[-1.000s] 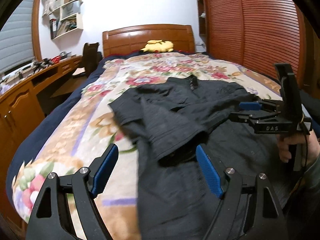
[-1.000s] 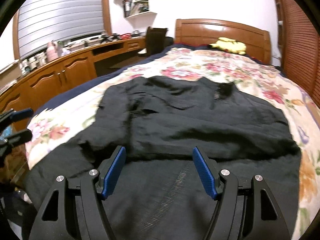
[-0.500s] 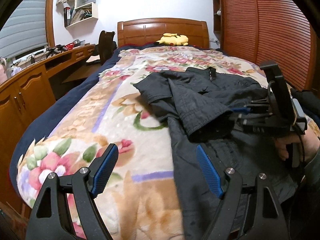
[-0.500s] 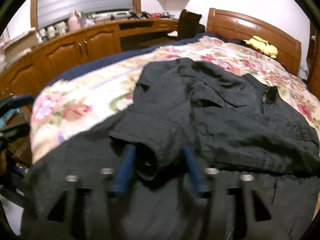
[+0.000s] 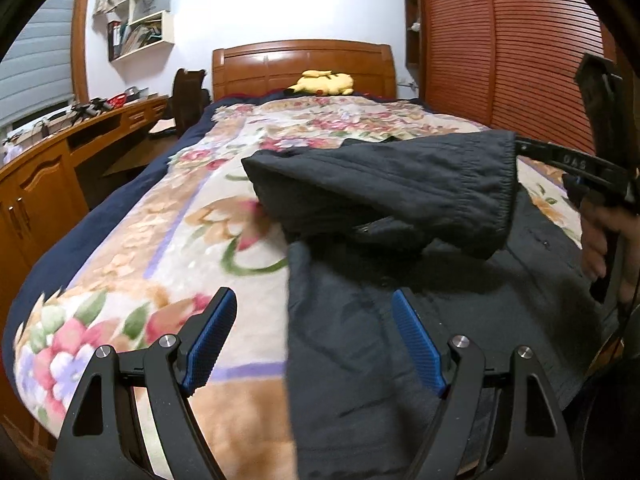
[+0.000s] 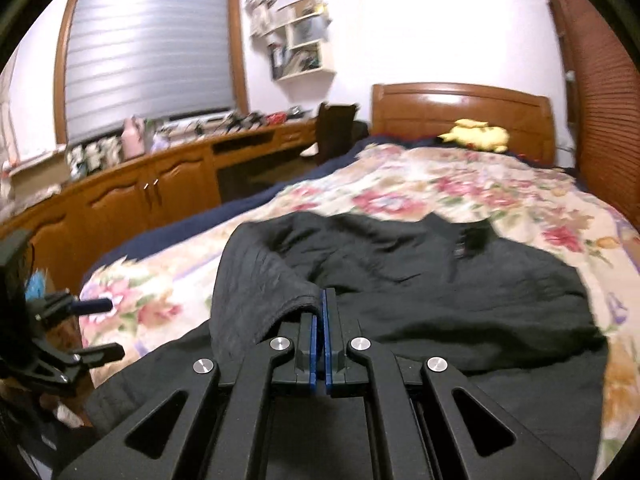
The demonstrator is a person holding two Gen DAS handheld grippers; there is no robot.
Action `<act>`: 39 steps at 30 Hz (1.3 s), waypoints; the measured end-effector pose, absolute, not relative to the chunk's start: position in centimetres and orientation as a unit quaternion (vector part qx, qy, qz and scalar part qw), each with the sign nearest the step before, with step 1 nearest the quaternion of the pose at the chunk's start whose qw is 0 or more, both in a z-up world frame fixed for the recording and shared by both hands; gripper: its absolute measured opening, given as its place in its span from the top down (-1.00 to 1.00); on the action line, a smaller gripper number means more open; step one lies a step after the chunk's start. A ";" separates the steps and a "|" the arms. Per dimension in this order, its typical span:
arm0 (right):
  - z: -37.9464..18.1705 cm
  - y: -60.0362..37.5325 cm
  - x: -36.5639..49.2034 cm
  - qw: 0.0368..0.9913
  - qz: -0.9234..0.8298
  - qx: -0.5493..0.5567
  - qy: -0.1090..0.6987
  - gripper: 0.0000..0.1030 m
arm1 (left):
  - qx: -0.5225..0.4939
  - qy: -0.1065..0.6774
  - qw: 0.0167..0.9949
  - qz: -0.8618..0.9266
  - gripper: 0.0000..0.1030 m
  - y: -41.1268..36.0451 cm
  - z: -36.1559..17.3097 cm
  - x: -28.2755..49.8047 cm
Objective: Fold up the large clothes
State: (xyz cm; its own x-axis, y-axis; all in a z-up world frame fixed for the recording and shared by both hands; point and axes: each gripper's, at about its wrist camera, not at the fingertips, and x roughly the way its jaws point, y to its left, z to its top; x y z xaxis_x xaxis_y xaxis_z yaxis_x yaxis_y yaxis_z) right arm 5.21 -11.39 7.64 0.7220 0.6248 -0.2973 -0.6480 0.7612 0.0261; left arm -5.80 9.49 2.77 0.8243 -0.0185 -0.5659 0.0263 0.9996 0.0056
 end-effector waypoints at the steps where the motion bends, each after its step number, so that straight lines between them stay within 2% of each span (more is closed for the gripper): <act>1: 7.8 -12.6 5.4 0.932 0.332 -0.033 0.143 0.96 | 0.005 0.294 0.956 -0.016 -0.57 9.2 2.9 -5.5; 12: 5.4 -21.9 8.9 0.960 0.197 -0.012 0.198 0.96 | -0.022 0.264 0.962 -0.064 -0.57 5.1 3.8 -1.5; 18: 3.8 -21.8 10.2 0.957 0.173 -0.025 0.229 0.96 | -0.009 0.264 0.962 -0.072 -0.57 3.3 3.0 0.2; 24: 4.4 -21.8 8.0 0.958 0.167 -0.041 0.228 0.94 | 0.013 0.267 0.961 -0.075 -0.57 1.9 1.5 0.9; 25: 4.5 -21.8 7.7 0.959 0.166 -0.042 0.226 0.89 | 0.014 0.270 0.960 -0.077 -0.57 1.9 1.2 1.0; 27: 3.7 -21.8 6.1 0.963 0.163 -0.044 0.210 0.65 | 0.018 0.273 0.959 -0.078 -0.57 1.5 0.9 1.3; 31: 3.1 -21.6 5.8 0.967 0.153 -0.066 0.191 0.43 | 0.018 0.271 0.959 -0.085 -0.57 1.3 0.7 1.3; 33: 3.3 -21.3 5.1 0.970 0.145 -0.083 0.179 0.13 | 0.015 0.273 0.958 -0.087 -0.57 1.4 0.3 1.2; 39: 4.2 -21.3 2.8 0.969 0.152 -0.125 0.147 0.10 | 0.020 0.277 0.957 -0.081 -0.57 1.0 -0.2 1.3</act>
State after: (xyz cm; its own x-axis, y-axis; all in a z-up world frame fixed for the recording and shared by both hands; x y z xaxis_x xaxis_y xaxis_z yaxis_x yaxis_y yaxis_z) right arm 2.82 -21.34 4.21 0.9108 0.2576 -0.3226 -0.3309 0.9227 -0.1976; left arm 1.29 0.97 -0.15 0.8337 -0.1448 -0.5330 0.1669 0.9860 -0.0068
